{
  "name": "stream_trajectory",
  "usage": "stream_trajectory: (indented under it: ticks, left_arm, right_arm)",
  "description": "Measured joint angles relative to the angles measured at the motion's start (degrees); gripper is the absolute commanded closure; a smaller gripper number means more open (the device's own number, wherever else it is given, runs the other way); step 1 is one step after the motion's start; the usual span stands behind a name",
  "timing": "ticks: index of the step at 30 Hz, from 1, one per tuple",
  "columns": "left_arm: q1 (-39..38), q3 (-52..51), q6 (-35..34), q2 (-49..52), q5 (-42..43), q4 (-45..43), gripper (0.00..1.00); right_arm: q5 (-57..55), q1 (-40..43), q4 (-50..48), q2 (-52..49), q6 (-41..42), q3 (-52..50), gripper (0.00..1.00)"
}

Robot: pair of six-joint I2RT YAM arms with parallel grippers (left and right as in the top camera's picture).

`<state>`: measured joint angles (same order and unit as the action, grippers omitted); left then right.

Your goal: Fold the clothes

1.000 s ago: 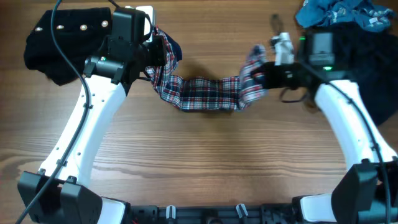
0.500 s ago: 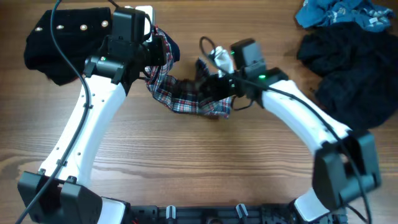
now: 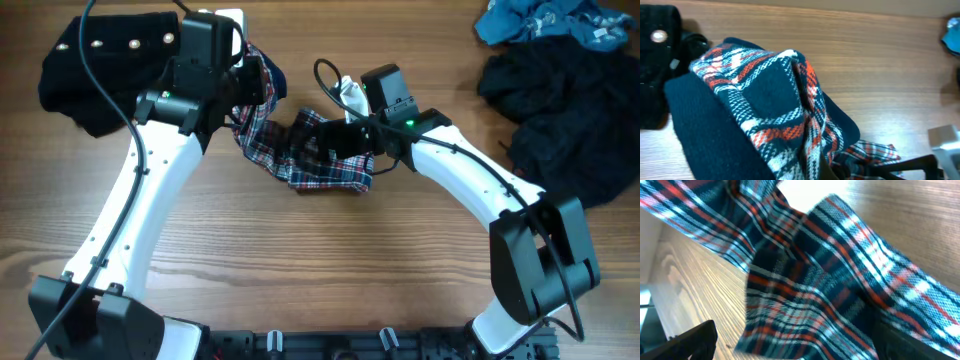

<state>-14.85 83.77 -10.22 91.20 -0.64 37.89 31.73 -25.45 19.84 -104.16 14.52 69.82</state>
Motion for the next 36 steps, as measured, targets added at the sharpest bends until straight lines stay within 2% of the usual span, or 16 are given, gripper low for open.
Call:
stream_trajectory:
  ticks: [9, 19, 21, 22, 23, 24, 25, 26, 36]
  left_arm:
    - [1.5, 0.0, 0.3, -5.4, -6.0, 0.0, 0.96]
    - [4.7, 0.0, 0.4, -7.3, -6.9, 0.6, 0.96]
    - [4.7, 0.0, 0.4, -7.3, -6.8, 0.7, 0.96]
    - [4.7, 0.0, 0.4, -7.3, -6.8, 0.7, 0.96]
    - [4.7, 0.0, 0.4, -7.3, -6.8, 0.7, 0.96]
    - [4.7, 0.0, 0.4, -7.3, -6.8, 0.7, 0.96]
    - [4.7, 0.0, 0.4, -7.3, -6.8, 0.7, 0.96]
    - [4.7, 0.0, 0.4, -7.3, -6.8, 0.7, 0.96]
    - [4.7, 0.0, 0.4, -7.3, -6.6, 2.3, 0.96]
  right_arm:
    - [6.9, 3.8, -2.0, 0.9, 2.2, 0.0, 0.00]
    - [7.8, 4.2, 0.3, 1.6, 8.4, 0.1, 0.01]
    - [7.6, 3.8, 0.2, 1.6, 9.7, 0.1, 0.12]
    - [7.6, 3.3, 0.0, 1.6, 10.5, 0.1, 0.24]
    - [7.5, 2.8, -0.7, 1.5, 11.5, 0.1, 0.42]
    - [7.4, 2.3, -1.6, 1.3, 12.1, 0.1, 0.73]
    - [7.2, 1.6, -2.8, 0.9, 12.9, 0.2, 0.87]
    - [6.7, 0.6, -5.2, 0.1, 14.1, 0.2, 0.96]
    - [-0.7, -1.7, -10.6, -3.5, 21.3, 0.2, 0.96]
